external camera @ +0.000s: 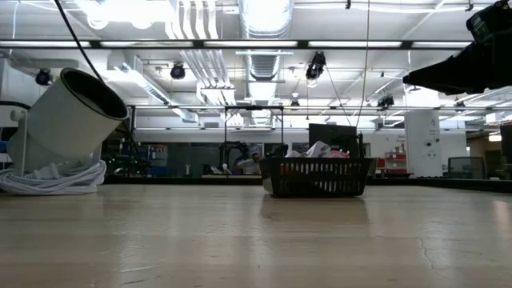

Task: Pick & Place Office items
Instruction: Put the white digital timer into the blue bin

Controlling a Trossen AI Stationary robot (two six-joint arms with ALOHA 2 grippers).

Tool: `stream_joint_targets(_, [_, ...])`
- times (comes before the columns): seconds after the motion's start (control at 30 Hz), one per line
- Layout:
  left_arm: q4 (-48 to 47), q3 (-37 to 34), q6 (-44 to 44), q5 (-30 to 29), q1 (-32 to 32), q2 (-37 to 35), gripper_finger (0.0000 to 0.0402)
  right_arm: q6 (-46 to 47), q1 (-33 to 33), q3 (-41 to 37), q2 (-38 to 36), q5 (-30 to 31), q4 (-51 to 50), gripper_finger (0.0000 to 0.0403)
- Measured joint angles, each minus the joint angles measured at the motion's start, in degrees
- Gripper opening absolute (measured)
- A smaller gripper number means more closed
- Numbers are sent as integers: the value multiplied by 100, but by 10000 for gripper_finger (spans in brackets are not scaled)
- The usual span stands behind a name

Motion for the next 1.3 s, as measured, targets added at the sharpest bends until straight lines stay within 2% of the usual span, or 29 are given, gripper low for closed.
stream_joint_targets(0.47, [-16, 9, -14, -2, 0, 2, 177, -5, 0, 1, 0, 0, 0, 217])
stream_joint_targets(0.87, [9, 83, 168, 1, -4, 2, 232, 4, 0, 1, 0, 0, 0, 217])
stream_joint_targets(1.3, [85, 83, 171, 1, -4, -2, 236, 1, 1, 0, 1, 0, 0, 217])
